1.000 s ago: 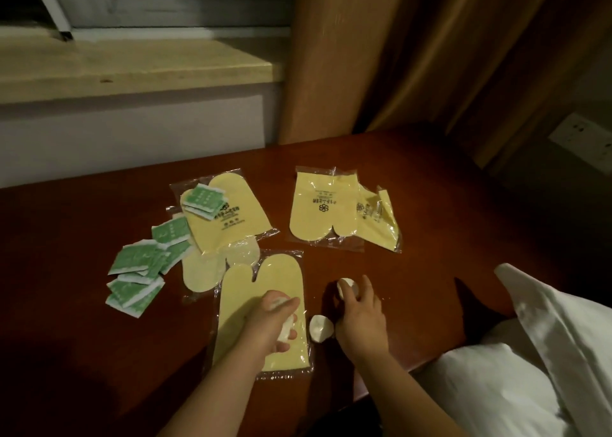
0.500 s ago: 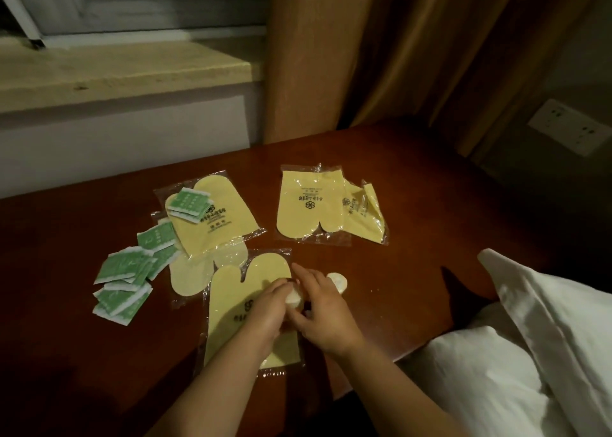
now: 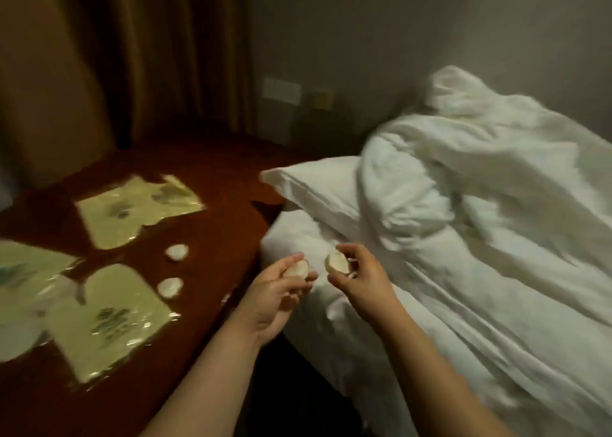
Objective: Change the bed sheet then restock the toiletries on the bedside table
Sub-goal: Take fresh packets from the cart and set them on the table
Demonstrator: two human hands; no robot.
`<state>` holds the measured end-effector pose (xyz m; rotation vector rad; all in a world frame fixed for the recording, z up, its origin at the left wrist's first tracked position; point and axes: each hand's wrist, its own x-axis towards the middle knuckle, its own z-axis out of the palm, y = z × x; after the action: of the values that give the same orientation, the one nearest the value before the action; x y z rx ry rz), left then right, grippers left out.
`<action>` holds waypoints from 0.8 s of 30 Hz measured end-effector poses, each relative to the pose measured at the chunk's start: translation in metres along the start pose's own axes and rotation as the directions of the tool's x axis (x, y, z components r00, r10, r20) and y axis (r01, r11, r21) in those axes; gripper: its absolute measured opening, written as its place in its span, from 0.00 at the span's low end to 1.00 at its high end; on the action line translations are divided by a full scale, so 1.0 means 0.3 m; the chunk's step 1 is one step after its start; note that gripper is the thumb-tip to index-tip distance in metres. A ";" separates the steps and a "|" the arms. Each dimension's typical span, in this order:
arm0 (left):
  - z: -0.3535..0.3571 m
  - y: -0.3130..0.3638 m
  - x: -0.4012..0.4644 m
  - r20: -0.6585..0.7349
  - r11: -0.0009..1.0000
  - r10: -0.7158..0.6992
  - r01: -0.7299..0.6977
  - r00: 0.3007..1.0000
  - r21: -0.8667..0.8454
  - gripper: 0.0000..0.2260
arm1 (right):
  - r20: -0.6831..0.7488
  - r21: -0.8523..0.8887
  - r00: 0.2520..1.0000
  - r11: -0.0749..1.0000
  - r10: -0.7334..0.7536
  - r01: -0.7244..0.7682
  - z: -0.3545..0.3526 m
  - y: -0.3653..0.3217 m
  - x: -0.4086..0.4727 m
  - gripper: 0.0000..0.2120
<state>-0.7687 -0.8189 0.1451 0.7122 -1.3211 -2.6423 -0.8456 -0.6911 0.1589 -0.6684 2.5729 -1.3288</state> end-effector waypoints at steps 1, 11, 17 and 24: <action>0.084 -0.042 -0.018 0.067 1.000 -0.018 0.018 0.998 0.008 0.16 | -0.041 0.016 0.999 0.999 0.033 -0.033 -0.091 0.037 -0.066 0.18; 0.997 -0.594 -0.362 0.531 0.951 -0.306 0.235 0.790 0.198 0.18 | -0.568 0.079 0.794 0.974 0.219 -0.212 -0.942 0.408 -0.840 0.22; 1.589 -1.133 -0.732 0.634 0.945 -0.326 0.217 0.701 0.246 0.09 | -0.704 -0.002 0.674 0.948 0.224 -0.317 -1.472 0.672 -1.415 0.18; 2.044 -1.465 -0.987 0.677 0.918 -0.389 0.209 0.624 0.336 0.07 | -0.744 0.058 0.582 0.900 0.328 -0.432 -1.889 0.922 -1.789 0.16</action>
<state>-0.7333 -0.0131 0.2251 -0.2340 -1.8384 -3.2597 -0.6525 0.1100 0.2408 0.5767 3.1500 -1.4803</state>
